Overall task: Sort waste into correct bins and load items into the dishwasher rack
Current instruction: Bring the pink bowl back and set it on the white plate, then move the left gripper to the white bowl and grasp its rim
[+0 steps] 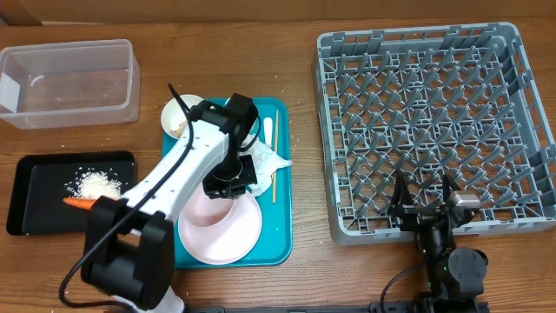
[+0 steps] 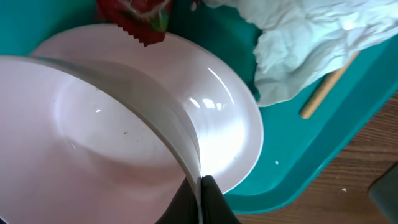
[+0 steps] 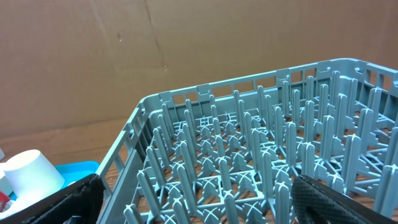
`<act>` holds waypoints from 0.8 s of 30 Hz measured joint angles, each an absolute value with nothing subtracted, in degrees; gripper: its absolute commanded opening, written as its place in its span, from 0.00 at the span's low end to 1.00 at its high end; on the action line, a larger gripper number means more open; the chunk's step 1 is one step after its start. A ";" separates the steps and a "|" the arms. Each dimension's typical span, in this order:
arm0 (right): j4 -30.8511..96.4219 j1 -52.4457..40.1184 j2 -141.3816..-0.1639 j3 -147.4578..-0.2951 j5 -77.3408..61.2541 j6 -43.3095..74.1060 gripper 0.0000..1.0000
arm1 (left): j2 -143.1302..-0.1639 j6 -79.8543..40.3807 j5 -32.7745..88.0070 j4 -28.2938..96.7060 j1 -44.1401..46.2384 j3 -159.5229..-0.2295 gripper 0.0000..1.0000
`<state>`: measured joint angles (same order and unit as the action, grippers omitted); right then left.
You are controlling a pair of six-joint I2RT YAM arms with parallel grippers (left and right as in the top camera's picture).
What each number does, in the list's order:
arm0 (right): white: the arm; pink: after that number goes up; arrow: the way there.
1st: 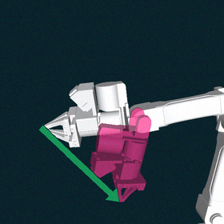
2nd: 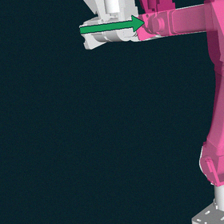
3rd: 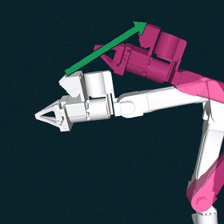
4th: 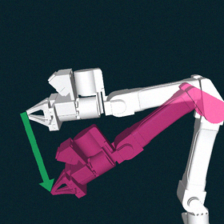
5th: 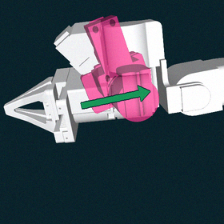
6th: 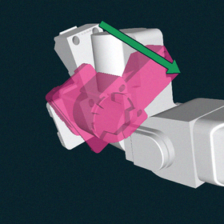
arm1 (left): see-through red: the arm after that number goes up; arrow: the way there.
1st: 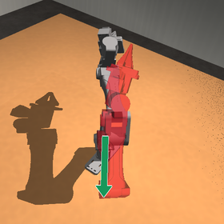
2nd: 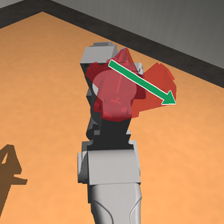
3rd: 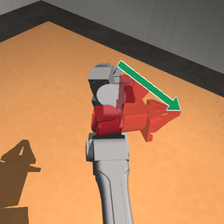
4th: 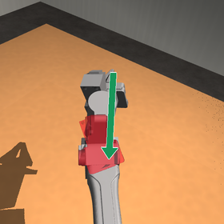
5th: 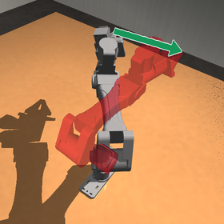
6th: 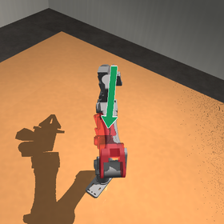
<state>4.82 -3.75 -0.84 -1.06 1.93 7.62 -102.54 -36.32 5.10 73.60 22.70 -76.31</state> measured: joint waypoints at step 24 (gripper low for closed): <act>4.84 -3.75 -0.84 -1.06 1.93 7.66 1.00 | -103.26 -36.47 3.68 77.80 23.90 -78.52 0.16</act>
